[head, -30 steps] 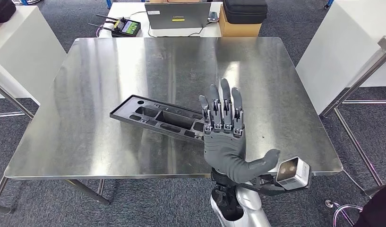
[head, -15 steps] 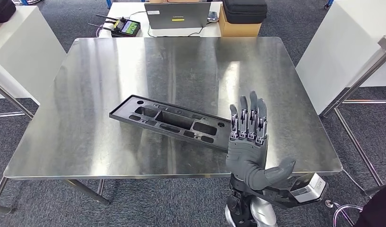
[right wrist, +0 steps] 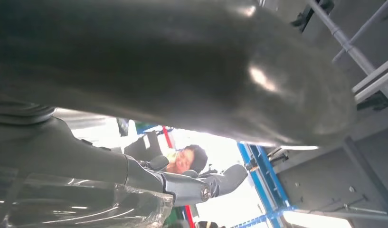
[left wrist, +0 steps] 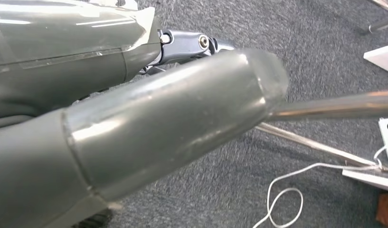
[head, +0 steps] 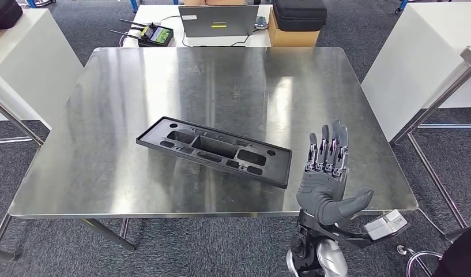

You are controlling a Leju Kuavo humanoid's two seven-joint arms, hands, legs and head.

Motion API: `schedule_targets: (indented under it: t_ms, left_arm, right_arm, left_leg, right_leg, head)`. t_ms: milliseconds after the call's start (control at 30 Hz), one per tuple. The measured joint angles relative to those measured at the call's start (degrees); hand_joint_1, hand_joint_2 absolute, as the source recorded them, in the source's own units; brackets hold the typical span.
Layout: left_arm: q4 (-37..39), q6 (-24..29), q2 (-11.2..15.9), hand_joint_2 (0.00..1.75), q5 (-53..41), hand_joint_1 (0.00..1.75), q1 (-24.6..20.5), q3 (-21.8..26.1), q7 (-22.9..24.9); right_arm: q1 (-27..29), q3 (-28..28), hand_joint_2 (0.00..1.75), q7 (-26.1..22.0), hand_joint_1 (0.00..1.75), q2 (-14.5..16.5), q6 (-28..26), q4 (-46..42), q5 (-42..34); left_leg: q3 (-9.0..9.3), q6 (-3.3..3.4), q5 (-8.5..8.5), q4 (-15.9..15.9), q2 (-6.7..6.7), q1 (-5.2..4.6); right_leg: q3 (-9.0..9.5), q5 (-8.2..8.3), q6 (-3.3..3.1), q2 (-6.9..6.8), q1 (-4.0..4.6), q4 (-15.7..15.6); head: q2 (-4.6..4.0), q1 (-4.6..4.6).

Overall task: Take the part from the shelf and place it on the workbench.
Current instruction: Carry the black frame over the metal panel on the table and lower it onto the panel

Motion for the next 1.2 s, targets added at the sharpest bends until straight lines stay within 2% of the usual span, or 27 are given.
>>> schedule_targets:
  t_ms: [33, 67, 100, 200, 233, 267, 300, 367, 400, 433, 467, 567, 600, 667, 733, 767, 833, 867, 900, 933, 967, 1000, 1033, 1067, 1100, 1133, 1200]
  left_arm:
    - [0.01, -0.09, 0.02, 0.00, 0.07, 0.00, -0.03, -0.17, 0.00]
    - [0.05, -0.11, 0.04, 0.00, 0.16, 0.00, -0.08, -0.35, 0.00]
    - [0.09, -0.09, 0.08, 0.00, 0.25, 0.00, -0.15, -0.55, 0.00]
    - [0.26, -0.07, 0.21, 0.00, 0.63, 0.00, -0.29, -0.90, 0.01]
    - [0.32, -0.10, 0.25, 0.00, 0.74, 0.00, -0.28, -0.91, 0.02]
    - [0.40, -0.13, 0.26, 0.00, 0.82, 0.00, -0.27, -0.93, 0.01]
    - [0.46, -0.17, 0.27, 0.00, 0.83, 0.00, -0.29, -0.97, 0.01]
    - [0.56, -0.21, 0.27, 0.00, 0.83, 0.00, -0.36, -1.14, 0.01]
    - [0.68, -0.22, 0.27, 0.00, 0.83, 0.00, -0.42, -1.26, 0.02]
    - [0.82, -0.22, 0.27, 0.00, 0.83, 0.00, -0.49, -1.42, 0.02]
    - [0.98, -0.23, 0.27, 0.00, 0.83, 0.00, -0.60, -1.60, 0.02]
    - [1.26, -0.22, 0.28, 0.00, 0.83, 0.00, -1.21, -2.21, 0.02]
    - [1.32, -0.22, 0.28, 0.00, 0.83, 0.00, -1.41, -2.35, 0.02]
    - [1.41, -0.22, 0.28, 0.00, 0.84, 0.00, -1.59, -2.49, 0.02]
    - [1.47, -0.21, 0.32, 0.00, 0.87, 0.00, -1.68, -2.55, 0.02]
    - [1.49, -0.21, 0.34, 0.00, 0.89, 0.00, -1.78, -2.57, 0.02]
    - [1.54, -0.21, 0.34, 0.00, 0.90, 0.00, -1.95, -2.64, 0.02]
    - [1.57, -0.21, 0.34, 0.00, 0.90, 0.00, -1.96, -2.65, 0.02]
    - [1.63, -0.21, 0.34, 0.00, 0.90, 0.00, -1.95, -2.65, 0.02]
    - [1.70, -0.21, 0.34, 0.00, 0.90, 0.00, -1.94, -2.65, 0.02]
    - [1.78, -0.22, 0.34, 0.00, 0.90, 0.00, -1.94, -2.66, 0.02]
    - [1.84, -0.24, 0.34, 0.00, 0.92, 0.00, -1.94, -2.67, 0.02]
    - [1.88, -0.26, 0.33, 0.00, 0.95, 0.00, -1.94, -2.70, 0.02]
    - [1.90, -0.27, 0.32, 0.00, 0.98, 0.00, -1.94, -2.74, 0.02]
    - [1.91, -0.28, 0.32, 0.00, 1.04, 0.00, -1.94, -2.79, 0.02]
    - [1.91, -0.29, 0.31, 0.00, 1.11, 0.00, -1.95, -2.86, 0.02]
    - [1.91, -0.31, 0.30, 0.00, 1.34, 0.00, -1.92, -3.16, 0.02]
  right_arm:
    - [-0.02, -0.14, 0.00, -0.09, 0.00, -0.15, -0.17, 0.10, -0.05]
    - [0.01, -0.25, 0.00, -0.21, 0.00, -0.28, -0.23, 0.19, -0.12]
    - [0.09, -0.38, 0.00, -0.35, 0.00, -0.37, -0.24, 0.29, -0.21]
    - [0.26, -0.82, 0.00, -0.74, 0.00, -0.52, -0.24, 0.73, -0.37]
    - [0.20, -0.92, 0.00, -0.82, 0.00, -0.54, -0.24, 0.88, -0.38]
    - [0.14, -0.99, 0.00, -0.89, 0.00, -0.53, -0.24, 1.02, -0.38]
    - [0.07, -1.04, 0.00, -0.93, 0.00, -0.53, -0.24, 1.15, -0.37]
    - [0.04, -1.11, 0.00, -0.97, 0.00, -0.53, -0.32, 1.42, -0.33]
    - [0.04, -1.14, 0.00, -0.99, 0.00, -0.54, -0.42, 1.58, -0.29]
    - [0.04, -1.18, 0.00, -1.02, 0.00, -0.56, -0.56, 1.72, -0.26]
    - [0.04, -1.23, 0.00, -1.06, 0.00, -0.57, -0.71, 1.84, -0.21]
    - [0.01, -1.39, 0.00, -1.32, 0.00, -0.60, -0.94, 1.96, -0.01]
    - [-0.02, -1.44, 0.00, -1.43, 0.00, -0.61, -0.95, 1.96, 0.06]
    - [-0.02, -1.50, 0.00, -1.54, 0.00, -0.62, -0.96, 1.96, 0.11]
    - [0.00, -1.56, 0.00, -1.57, 0.00, -0.70, -0.97, 1.96, 0.13]
    - [0.00, -1.57, 0.00, -1.59, 0.00, -0.77, -0.97, 1.96, 0.13]
    - [0.02, -1.58, 0.00, -1.62, 0.00, -0.96, -0.98, 2.02, 0.13]
    - [0.04, -1.58, 0.00, -1.62, 0.00, -1.04, -0.98, 2.08, 0.13]
    - [0.09, -1.60, 0.00, -1.62, 0.00, -1.13, -0.98, 2.15, 0.12]
    - [0.15, -1.60, 0.00, -1.62, 0.00, -1.22, -0.99, 2.21, 0.13]
    - [0.20, -1.60, 0.00, -1.62, 0.00, -1.31, -1.00, 2.26, 0.13]
    - [0.24, -1.60, 0.00, -1.62, 0.00, -1.37, -1.02, 2.28, 0.14]
    - [0.23, -1.60, 0.00, -1.62, 0.00, -1.41, -1.04, 2.28, 0.15]
    - [0.18, -1.60, 0.00, -1.62, 0.00, -1.43, -1.05, 2.27, 0.16]
    - [0.18, -1.61, 0.00, -1.63, 0.00, -1.43, -1.07, 2.25, 0.18]
    - [0.14, -1.62, 0.00, -1.66, 0.00, -1.45, -1.08, 2.22, 0.21]
    - [0.17, -1.66, 0.00, -1.71, 0.00, -1.49, -1.09, 2.20, 0.22]
  left_leg:
    - [-0.09, -0.27, 0.10, 0.13, -0.04, -0.05]
    - [-0.18, -0.58, 0.15, 0.34, -0.09, -0.16]
    - [-0.26, -0.93, 0.21, 0.53, -0.12, -0.24]
    - [-0.55, -2.05, 0.48, 0.86, -0.14, 0.16]
    - [-0.85, -2.38, -0.05, 1.34, -0.07, 0.41]
    - [-1.45, -2.68, -1.51, 2.76, 0.04, 0.60]
    - [-2.40, -2.94, -3.79, 5.36, 0.16, 0.74]
    - [-4.63, -3.40, -8.84, 12.67, 0.31, 0.87]
    - [-5.19, -3.56, -10.31, 15.53, 0.32, 0.94]
    - [-4.84, -3.63, -10.76, 16.59, 0.34, 1.01]
    - [-3.31, -3.61, -10.23, 15.38, 0.36, 1.07]
    - [4.56, -3.10, -7.10, 4.19, 0.36, 0.99]
    - [6.00, -2.85, -6.66, 1.81, 0.32, 0.82]
    - [6.35, -2.24, -6.30, 0.78, 0.25, 0.27]
    - [5.90, -1.26, -5.34, 0.31, 0.41, 0.15]
    - [5.50, -0.68, -4.73, 0.07, 0.51, 0.16]
    - [4.38, 0.16, -3.64, -0.13, 0.67, 0.03]
    - [3.70, 0.42, -3.19, -0.10, 0.67, -0.10]
    - [3.06, 0.52, -2.73, -0.08, 0.69, -0.25]
    - [2.39, 0.56, -2.26, -0.06, 0.69, -0.36]
    - [1.74, 0.53, -1.78, -0.03, 0.69, -0.47]
    - [1.18, 0.46, -1.32, 0.00, 0.66, -0.54]
    - [0.70, 0.31, -0.87, 0.05, 0.62, -0.60]
    - [0.29, 0.09, -0.47, 0.12, 0.58, -0.71]
    - [0.04, -0.19, -0.06, 0.16, 0.55, -0.79]
    - [-0.10, -0.48, 0.28, 0.23, 0.53, -0.83]
    - [-0.25, -1.10, 1.00, 0.26, 0.49, -0.77]
  right_leg:
    - [2.17, 1.39, 0.40, -0.02, -0.16, -4.18]
    - [3.85, 2.63, 0.45, 0.00, -0.21, -7.52]
    - [4.69, 3.37, 0.24, 0.02, -0.19, -9.36]
    - [4.56, 4.53, -1.15, 0.01, 0.02, -9.82]
    - [4.49, 4.86, -1.63, -0.05, -0.02, -9.83]
    - [4.35, 5.24, -2.17, -0.13, -0.09, -9.88]
    - [4.12, 5.62, -2.61, -0.22, -0.13, -9.90]
    - [3.37, 6.28, -3.08, -0.38, 0.16, -9.83]
    - [2.94, 6.57, -3.10, -0.45, 0.28, -9.81]
    - [2.57, 6.85, -3.07, -0.50, 0.37, -9.79]
    - [2.25, 7.11, -2.96, -0.53, 0.42, -9.78]
    - [1.71, 7.82, -2.37, -0.58, 0.56, -9.76]
    - [1.58, 8.04, -2.10, -0.61, 0.64, -9.74]
    - [1.38, 8.53, -1.34, -0.66, 0.67, -9.80]
    - [0.80, 8.54, -0.65, -0.58, 0.58, -9.48]
    - [0.07, 7.59, -0.61, -0.51, 0.58, -8.44]
    - [-2.28, 3.53, -1.20, -0.40, 0.56, -3.10]
    - [-3.50, 1.22, -1.49, -0.39, 0.56, 0.69]
    - [-4.31, -0.40, -1.55, -0.38, 0.55, 4.01]
    - [-4.35, -1.10, -1.35, -0.38, 0.55, 5.88]
    - [-3.31, -0.81, -0.96, -0.38, 0.55, 5.58]
    - [-1.18, 0.19, -0.52, -0.39, 0.56, 3.11]
    - [1.84, 1.30, -0.24, -0.39, 0.59, -1.04]
    - [4.89, 2.00, -0.26, -0.36, 0.72, -5.53]
    - [7.03, 2.53, -0.45, -0.34, 0.90, -8.82]
    - [8.14, 2.65, -0.76, -0.28, 1.08, -10.89]
    - [7.78, 3.16, -1.46, -0.19, 1.17, -11.42]
  head:
    - [0.00, 0.04]
    - [0.00, -0.01]
    - [0.00, -0.09]
    - [0.00, -0.27]
    - [0.00, -0.26]
    - [0.00, -0.35]
    - [0.00, -0.43]
    - [0.00, -0.59]
    - [0.00, -0.58]
    - [0.00, -0.59]
    - [0.00, -0.58]
    - [0.00, -0.57]
    - [0.00, -0.54]
    - [0.00, -0.46]
    - [0.00, -0.46]
    - [0.00, -0.38]
    - [0.00, -0.21]
    - [0.00, -0.11]
    - [0.00, -0.10]
    - [0.00, -0.11]
    - [0.00, -0.10]
    - [0.00, -0.11]
    - [0.00, -0.10]
    - [0.00, -0.10]
    - [0.00, -0.18]
    - [0.00, -0.17]
    - [0.00, -0.22]
